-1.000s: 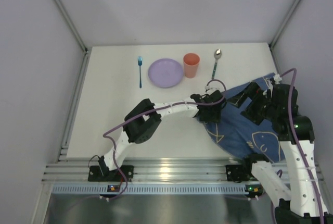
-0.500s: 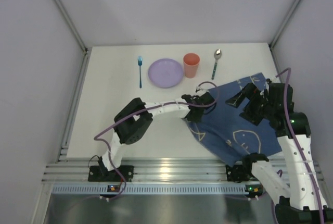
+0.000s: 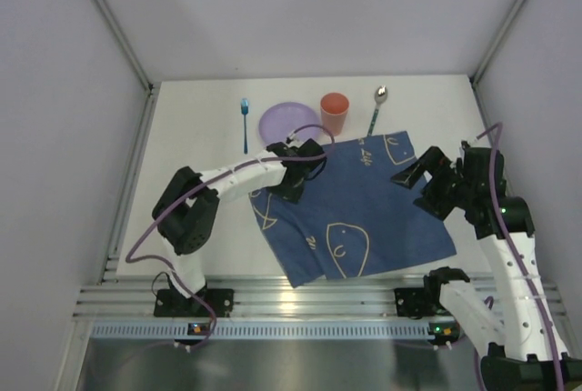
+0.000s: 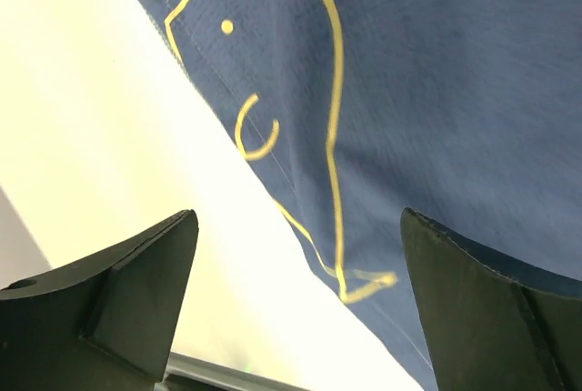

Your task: Set the dinner table for one person

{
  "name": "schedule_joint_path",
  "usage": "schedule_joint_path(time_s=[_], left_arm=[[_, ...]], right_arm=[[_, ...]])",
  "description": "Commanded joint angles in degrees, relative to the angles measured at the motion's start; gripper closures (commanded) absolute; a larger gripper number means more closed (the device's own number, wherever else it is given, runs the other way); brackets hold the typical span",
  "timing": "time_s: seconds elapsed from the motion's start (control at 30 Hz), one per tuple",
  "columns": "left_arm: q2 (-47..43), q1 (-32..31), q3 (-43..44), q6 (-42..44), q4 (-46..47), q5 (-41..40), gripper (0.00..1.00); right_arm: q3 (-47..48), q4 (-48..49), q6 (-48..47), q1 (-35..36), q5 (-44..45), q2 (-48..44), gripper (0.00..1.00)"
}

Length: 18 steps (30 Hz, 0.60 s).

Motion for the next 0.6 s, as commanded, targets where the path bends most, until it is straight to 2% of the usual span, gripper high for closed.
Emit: schedule_joint_path(time_s=[0.0,0.1,0.13,0.23,0.3,0.4,0.57], left_arm=[[-11.01,-2.83,0.18,-5.42,-4.20,2.09,0.02],[-15.85,-4.34,-4.99,-13.15,-4.47,6.92,0.02],[-17.09,-4.60,-7.19,-15.01,-3.68,11.29,0.02],[-22.98,-6.09,-17.56,-19.86,3.69,17.55,0.07],[-25.09,-6.98,-24.31,-20.92,9.30,21.25,0.12],[-24.58,-7.24,-29.43,-21.19,14.49,22.75,0.16],[-20.81,-7.33,-31.03,-19.25,19.44,23.99,0.16]], right_arm=[[-0.25,3.44,0.73,-0.52,-0.15,-0.92,0.00],[-1.04,3.44,0.91,-0.61,0.11,-1.54,0.00],[-1.48,3.44,1.00,-0.61,0.11,-1.71,0.00],[-2.27,3.53,1.09,-0.61,0.46,-2.15,0.00],[-2.80,3.53,1.09,-0.52,0.55,-2.24,0.00],[-3.94,3.79,1.09,-0.52,0.47,-2.41,0.00],[-4.82,3.88,0.56,-0.61,0.47,-2.42,0.00]])
